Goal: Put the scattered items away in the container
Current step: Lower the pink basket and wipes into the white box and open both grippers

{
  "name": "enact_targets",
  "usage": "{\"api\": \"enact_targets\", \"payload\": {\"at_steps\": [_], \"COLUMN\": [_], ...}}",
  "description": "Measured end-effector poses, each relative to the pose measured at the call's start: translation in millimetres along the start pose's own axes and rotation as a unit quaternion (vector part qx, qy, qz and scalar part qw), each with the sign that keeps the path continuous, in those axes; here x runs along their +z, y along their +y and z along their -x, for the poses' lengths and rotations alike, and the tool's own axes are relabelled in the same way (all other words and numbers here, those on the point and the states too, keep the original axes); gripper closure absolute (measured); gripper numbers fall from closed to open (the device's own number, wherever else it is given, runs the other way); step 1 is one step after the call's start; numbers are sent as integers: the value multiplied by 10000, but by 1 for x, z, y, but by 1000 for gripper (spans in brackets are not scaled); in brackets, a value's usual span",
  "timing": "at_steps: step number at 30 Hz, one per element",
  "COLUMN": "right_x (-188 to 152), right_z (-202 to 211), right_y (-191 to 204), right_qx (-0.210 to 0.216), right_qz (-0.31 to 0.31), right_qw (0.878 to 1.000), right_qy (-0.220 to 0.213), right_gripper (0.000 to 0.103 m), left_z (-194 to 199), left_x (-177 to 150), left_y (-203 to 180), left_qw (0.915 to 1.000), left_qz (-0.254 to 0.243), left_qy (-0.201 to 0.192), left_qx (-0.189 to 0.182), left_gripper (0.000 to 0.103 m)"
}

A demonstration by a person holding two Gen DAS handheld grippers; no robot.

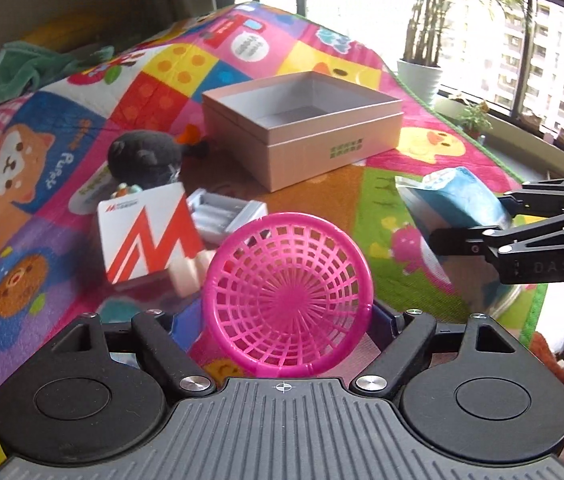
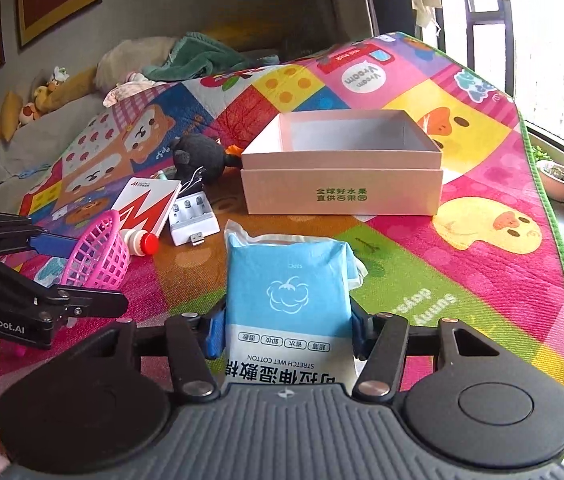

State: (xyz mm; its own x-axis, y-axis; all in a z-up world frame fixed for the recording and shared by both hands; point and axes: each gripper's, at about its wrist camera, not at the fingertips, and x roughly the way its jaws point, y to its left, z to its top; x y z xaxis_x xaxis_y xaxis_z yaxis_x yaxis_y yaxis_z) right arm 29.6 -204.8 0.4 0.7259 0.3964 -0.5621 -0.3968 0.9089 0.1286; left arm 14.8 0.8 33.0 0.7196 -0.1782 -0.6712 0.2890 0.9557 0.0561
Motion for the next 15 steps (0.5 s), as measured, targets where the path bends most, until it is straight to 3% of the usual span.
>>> {"api": "enact_targets", "payload": {"at_steps": [9,15], "right_x": [13,28], "right_z": [14,12], "right_y": [-28,-36], "right_qx": [-116,-156], "right_qz": [-290,-240], "right_qw": [9994,9994], "right_qy": [-159,-204], "right_gripper": [47,47], "left_z": [-10,-14], "left_x": [36,67], "left_y": [-27,-19], "left_qw": [9975,9957], "left_qz": [-535,-428], "left_qy": [-223,-480], "left_qx": [-398,-668], "left_gripper": [17,17]}}
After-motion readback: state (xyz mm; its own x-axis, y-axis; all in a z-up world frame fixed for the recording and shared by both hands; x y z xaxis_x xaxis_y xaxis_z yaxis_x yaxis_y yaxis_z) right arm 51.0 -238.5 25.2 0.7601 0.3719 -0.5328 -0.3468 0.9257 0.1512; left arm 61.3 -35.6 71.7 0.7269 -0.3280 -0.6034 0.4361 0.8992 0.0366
